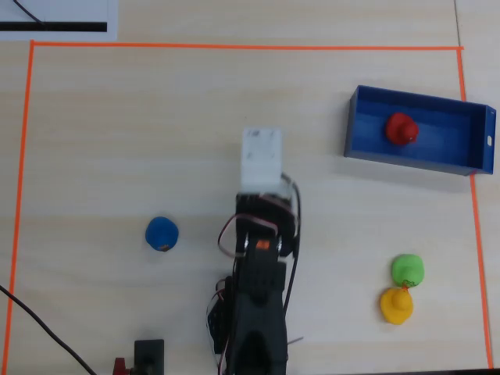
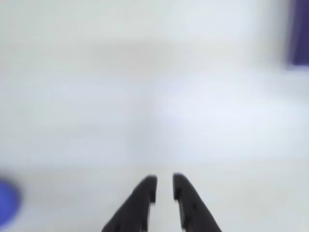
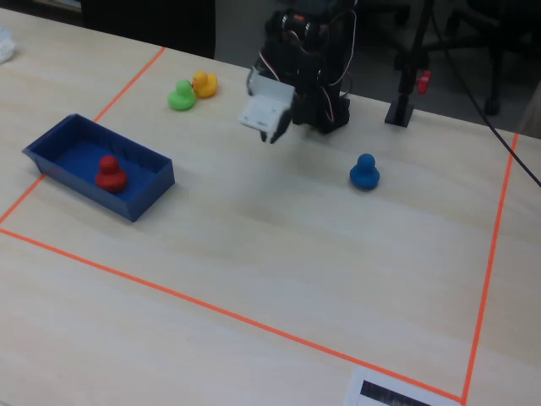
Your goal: Grasp red duck and put it into box.
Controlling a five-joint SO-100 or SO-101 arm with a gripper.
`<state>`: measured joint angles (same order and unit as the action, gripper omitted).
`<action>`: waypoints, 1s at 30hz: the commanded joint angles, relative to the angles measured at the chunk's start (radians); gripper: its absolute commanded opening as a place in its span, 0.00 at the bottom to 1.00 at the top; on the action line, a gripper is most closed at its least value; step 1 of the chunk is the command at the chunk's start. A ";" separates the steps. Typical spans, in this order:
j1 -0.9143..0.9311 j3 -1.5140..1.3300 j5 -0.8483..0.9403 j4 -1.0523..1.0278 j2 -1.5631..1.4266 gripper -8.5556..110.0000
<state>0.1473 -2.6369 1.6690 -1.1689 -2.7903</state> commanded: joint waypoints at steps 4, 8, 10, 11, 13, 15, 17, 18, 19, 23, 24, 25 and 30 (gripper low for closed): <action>-0.109 -0.428 0.021 -0.074 -0.414 0.07; -0.107 -0.474 0.018 -0.155 -0.503 0.07; -0.117 -0.474 -0.005 -0.166 -0.509 0.07; -0.117 -0.474 -0.009 -0.170 -0.518 0.07; -0.115 -0.474 -0.060 -0.176 -0.520 0.07; -0.115 -0.474 -0.081 -0.178 -0.520 0.08; -0.115 -0.474 -0.081 -0.178 -0.520 0.08; -0.115 -0.474 -0.081 -0.178 -0.520 0.08; -0.115 -0.474 -0.081 -0.178 -0.520 0.08; -0.115 -0.474 -0.081 -0.178 -0.520 0.09; -0.115 -0.474 -0.081 -0.178 -0.520 0.09; -0.115 -0.474 -0.081 -0.178 -0.520 0.09; -0.115 -0.474 -0.081 -0.178 -0.520 0.09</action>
<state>0.0383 -3.1094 1.5923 -1.3223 -3.3103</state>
